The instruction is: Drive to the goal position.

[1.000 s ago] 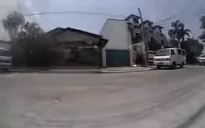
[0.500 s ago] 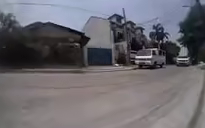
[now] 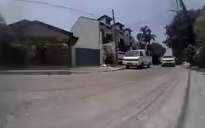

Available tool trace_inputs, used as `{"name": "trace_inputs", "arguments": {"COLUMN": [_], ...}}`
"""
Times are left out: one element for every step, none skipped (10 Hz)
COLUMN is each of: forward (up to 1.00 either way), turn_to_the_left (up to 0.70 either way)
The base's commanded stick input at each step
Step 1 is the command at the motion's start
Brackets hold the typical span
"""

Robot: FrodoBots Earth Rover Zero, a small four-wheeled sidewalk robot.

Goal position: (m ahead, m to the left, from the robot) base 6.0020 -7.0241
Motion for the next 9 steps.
{"name": "trace_inputs", "arguments": {"forward": [0.0, 0.0, 0.0, 0.0, 0.0, 0.0, 0.0, 0.0, 0.0], "turn_to_the_left": [-0.7, -0.7, -0.7, -0.7, -0.7, -0.7, -0.7, -0.7, -0.7]}}
